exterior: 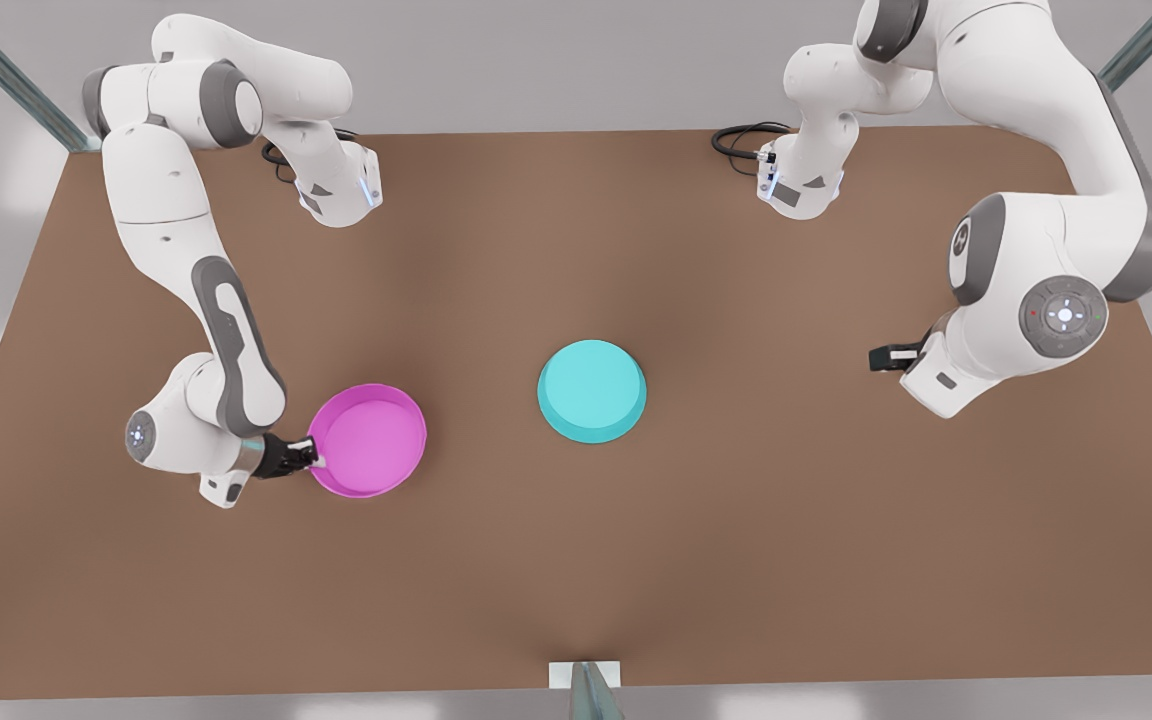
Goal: Flip the blue plate over with the left arm, and stack the pink plate on top of the blue plate with the right arm
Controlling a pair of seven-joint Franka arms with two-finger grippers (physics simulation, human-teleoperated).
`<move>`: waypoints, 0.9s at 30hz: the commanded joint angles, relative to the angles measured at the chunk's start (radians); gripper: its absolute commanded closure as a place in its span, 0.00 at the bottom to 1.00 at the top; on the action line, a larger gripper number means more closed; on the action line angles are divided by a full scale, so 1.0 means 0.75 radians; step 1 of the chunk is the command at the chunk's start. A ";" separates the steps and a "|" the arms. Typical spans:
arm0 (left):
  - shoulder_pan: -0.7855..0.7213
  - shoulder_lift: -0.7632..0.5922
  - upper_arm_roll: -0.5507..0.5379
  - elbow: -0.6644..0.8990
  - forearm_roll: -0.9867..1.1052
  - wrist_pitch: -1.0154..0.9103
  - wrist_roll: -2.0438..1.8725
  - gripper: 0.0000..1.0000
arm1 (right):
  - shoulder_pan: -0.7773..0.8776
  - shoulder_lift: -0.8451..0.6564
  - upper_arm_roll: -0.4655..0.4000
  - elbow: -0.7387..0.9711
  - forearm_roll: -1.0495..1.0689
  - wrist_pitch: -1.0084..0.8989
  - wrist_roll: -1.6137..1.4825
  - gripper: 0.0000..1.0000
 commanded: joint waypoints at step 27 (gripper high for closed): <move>0.006 -0.021 0.211 0.000 -0.014 -0.008 0.022 0.00 | 0.403 -0.097 0.071 -0.013 0.312 0.130 0.357 0.79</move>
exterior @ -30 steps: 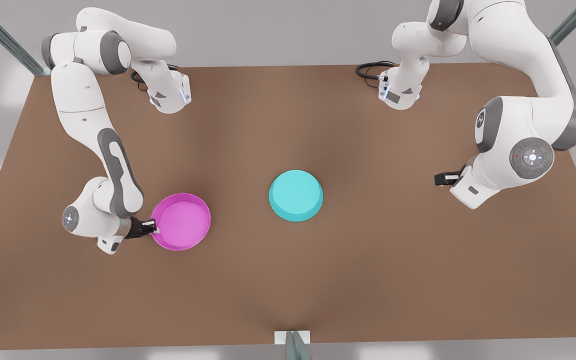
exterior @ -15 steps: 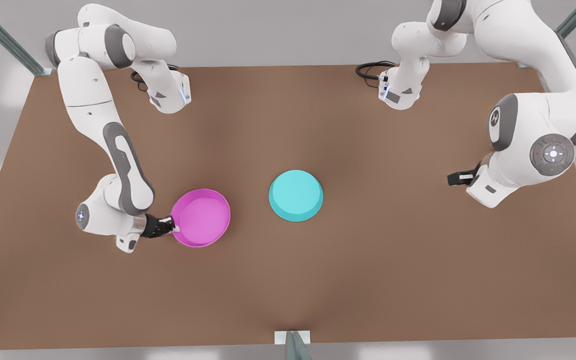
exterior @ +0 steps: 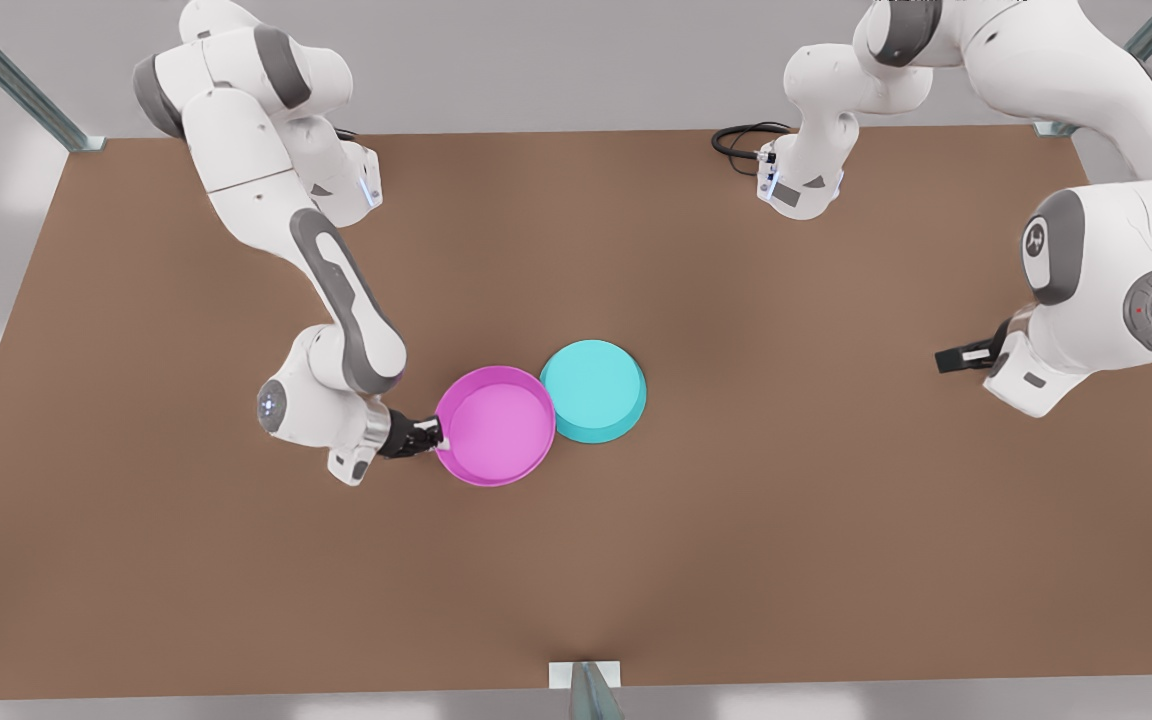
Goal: Flip the blue plate over with the left arm, and stack the pink plate on top of the blue plate with the right arm
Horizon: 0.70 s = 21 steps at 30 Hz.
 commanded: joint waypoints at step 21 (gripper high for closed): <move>-0.004 0.010 0.027 0.002 0.011 0.023 -0.008 0.00 | 0.464 -0.038 0.020 -0.137 0.001 0.351 0.393 0.79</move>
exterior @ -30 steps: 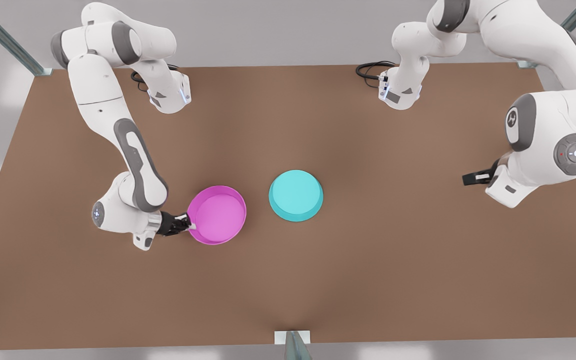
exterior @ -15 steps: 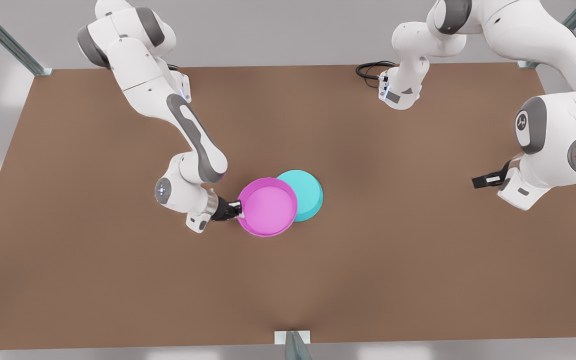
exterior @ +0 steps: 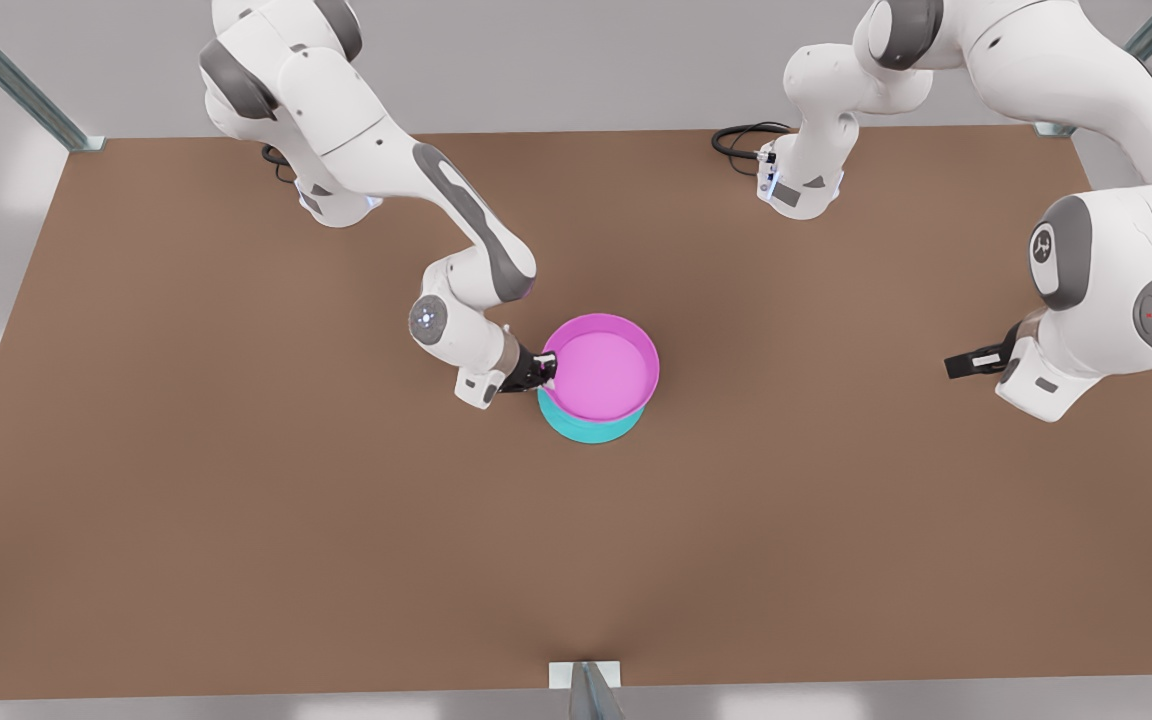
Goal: Flip the blue plate over with the left arm, and stack the pink plate on top of the blue plate with the right arm
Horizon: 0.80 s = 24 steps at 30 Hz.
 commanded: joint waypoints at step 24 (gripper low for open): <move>-0.014 0.002 -0.020 0.020 -0.006 0.057 0.010 0.00 | -0.781 -0.450 -0.121 0.503 -1.004 -1.177 0.127 0.00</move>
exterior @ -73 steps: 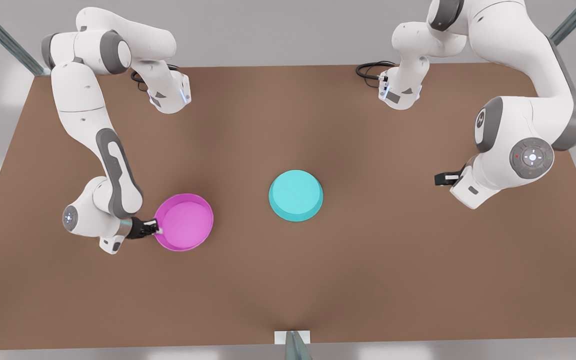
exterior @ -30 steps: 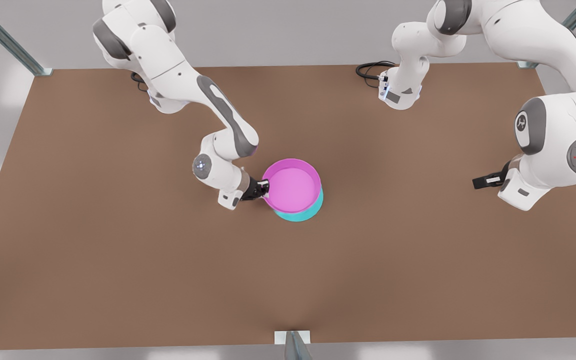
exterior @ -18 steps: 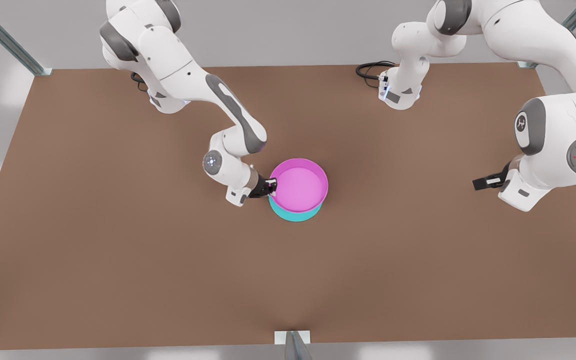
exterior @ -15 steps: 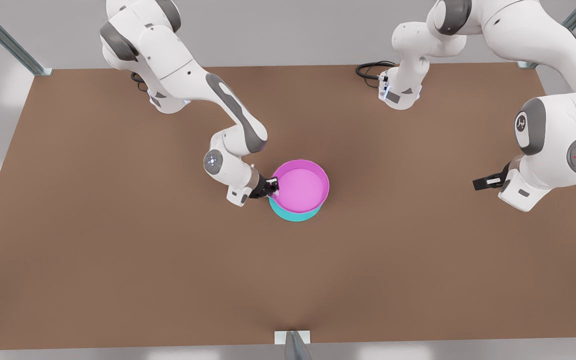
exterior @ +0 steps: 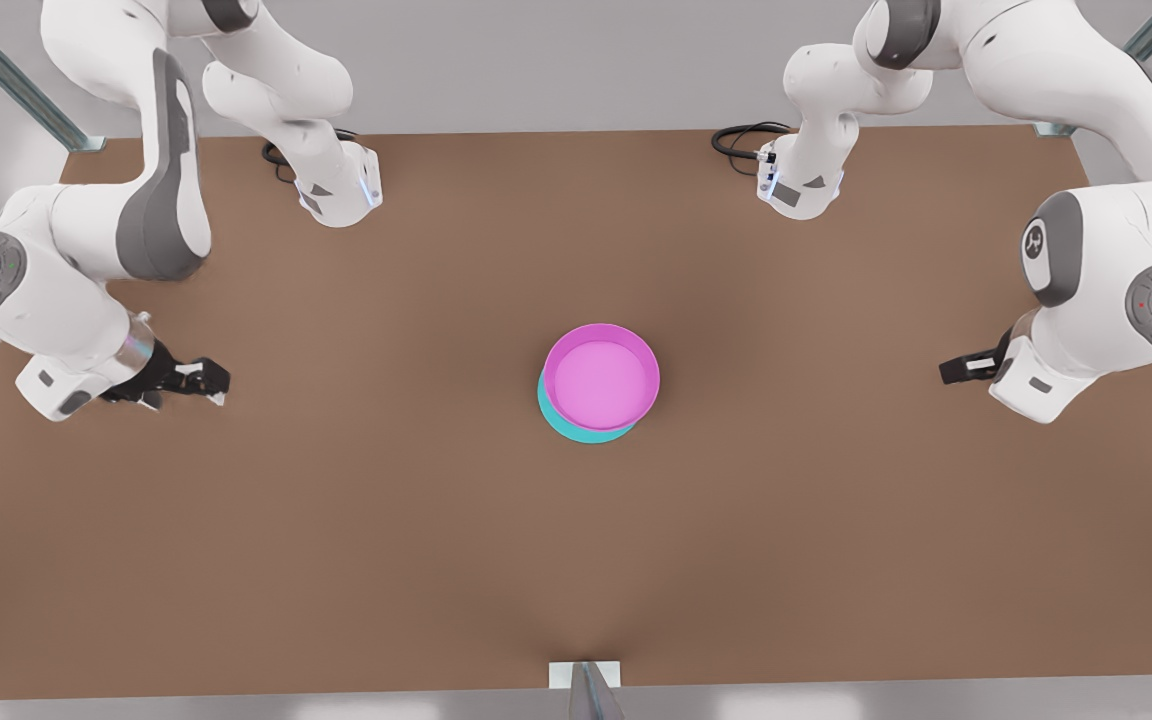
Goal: Flip the blue plate over with the left arm, and stack the pink plate on top of the blue plate with the right arm
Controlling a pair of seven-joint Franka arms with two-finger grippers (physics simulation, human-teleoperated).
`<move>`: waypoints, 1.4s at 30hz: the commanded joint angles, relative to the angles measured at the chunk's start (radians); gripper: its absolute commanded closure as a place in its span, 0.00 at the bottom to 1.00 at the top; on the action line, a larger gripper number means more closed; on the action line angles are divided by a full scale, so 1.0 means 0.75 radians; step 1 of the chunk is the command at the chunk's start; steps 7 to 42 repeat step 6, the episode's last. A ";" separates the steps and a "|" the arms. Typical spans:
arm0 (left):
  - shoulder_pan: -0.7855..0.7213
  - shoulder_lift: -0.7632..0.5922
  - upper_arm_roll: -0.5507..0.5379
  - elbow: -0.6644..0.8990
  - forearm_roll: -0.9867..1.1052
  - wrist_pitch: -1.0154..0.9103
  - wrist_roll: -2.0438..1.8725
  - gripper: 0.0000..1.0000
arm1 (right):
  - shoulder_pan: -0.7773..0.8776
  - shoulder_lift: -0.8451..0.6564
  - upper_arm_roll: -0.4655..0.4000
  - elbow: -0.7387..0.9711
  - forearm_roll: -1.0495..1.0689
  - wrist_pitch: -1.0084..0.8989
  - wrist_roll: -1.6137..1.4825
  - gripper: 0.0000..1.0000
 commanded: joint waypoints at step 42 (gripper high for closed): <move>0.000 0.020 -0.029 0.018 -0.065 0.117 0.126 0.00 | 0.014 0.003 -0.022 0.001 0.000 -0.023 0.003 0.00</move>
